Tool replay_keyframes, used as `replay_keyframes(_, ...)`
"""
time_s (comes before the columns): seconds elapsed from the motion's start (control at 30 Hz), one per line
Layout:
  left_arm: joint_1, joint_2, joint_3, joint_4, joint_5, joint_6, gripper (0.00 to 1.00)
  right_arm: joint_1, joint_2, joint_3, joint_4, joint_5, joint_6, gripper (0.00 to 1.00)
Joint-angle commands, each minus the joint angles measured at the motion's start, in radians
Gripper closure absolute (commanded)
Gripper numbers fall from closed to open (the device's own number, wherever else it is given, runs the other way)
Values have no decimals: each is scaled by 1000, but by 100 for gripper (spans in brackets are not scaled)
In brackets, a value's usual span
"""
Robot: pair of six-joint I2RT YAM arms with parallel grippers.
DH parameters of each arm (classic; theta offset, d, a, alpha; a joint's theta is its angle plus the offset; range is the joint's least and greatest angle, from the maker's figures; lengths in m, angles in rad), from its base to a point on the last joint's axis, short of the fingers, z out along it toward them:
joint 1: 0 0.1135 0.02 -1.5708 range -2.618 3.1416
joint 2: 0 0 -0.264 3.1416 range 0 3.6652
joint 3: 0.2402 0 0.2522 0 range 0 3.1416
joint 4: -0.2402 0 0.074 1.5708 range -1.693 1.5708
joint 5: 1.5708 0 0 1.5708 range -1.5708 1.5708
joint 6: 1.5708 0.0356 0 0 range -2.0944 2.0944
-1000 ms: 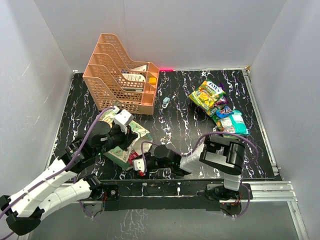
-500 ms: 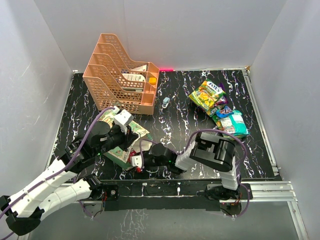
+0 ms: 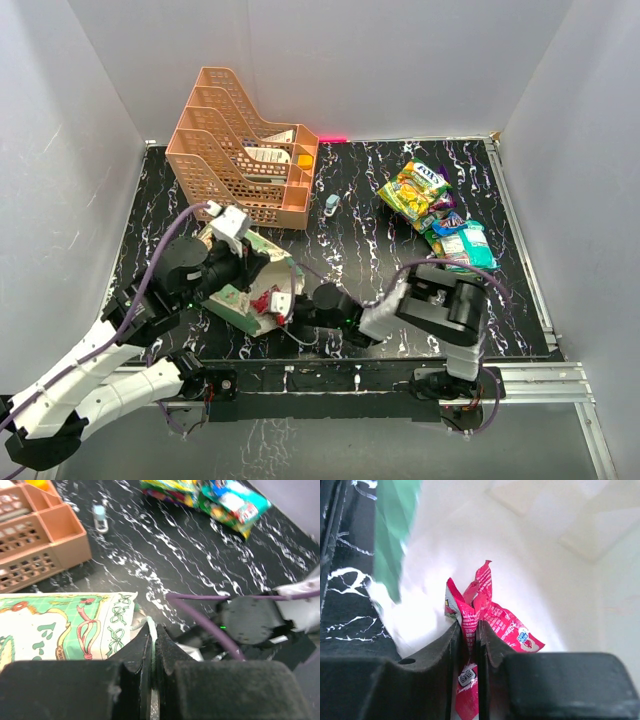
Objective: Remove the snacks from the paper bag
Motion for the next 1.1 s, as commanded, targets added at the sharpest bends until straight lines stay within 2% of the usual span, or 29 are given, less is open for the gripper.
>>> replay_keyframes(0.0, -4, 1, 109, -13, -218, -79, 100, -18, -310, -61, -98, 56, 146, 87)
replay_keyframes(0.13, -5, 52, 159, 3, -316, -97, 100, -17, -569, -109, -413, 29, 251, 88)
replay_keyframes(0.3, -5, 136, 235, 2, -429, -135, 100, -16, -929, -146, -829, 264, 506, 88)
replay_keyframes(0.4, -4, 173, 275, 28, -412, -165, 100, -15, -1118, -103, -1056, 389, 625, 89)
replay_keyframes(0.53, -4, 228, 351, 56, -300, -228, 100, -16, -1281, 36, -1271, 574, 721, 92)
replay_keyframes(0.7, -4, 272, 449, 61, -193, -282, 100, -16, -1295, 168, -1403, 954, 740, 93)
replay_keyframes(0.8, -4, 252, 458, 45, -235, -261, 100, -16, -1225, 236, -1454, 1131, 736, 92)
replay_keyframes(0.9, -4, 200, 396, 19, -338, -252, 100, -16, -1183, 292, -1478, 1183, 730, 92)
replay_keyframes(1.07, -4, 98, 209, -17, -467, -294, 100, -16, -1170, 314, -1472, 1165, 753, 91)
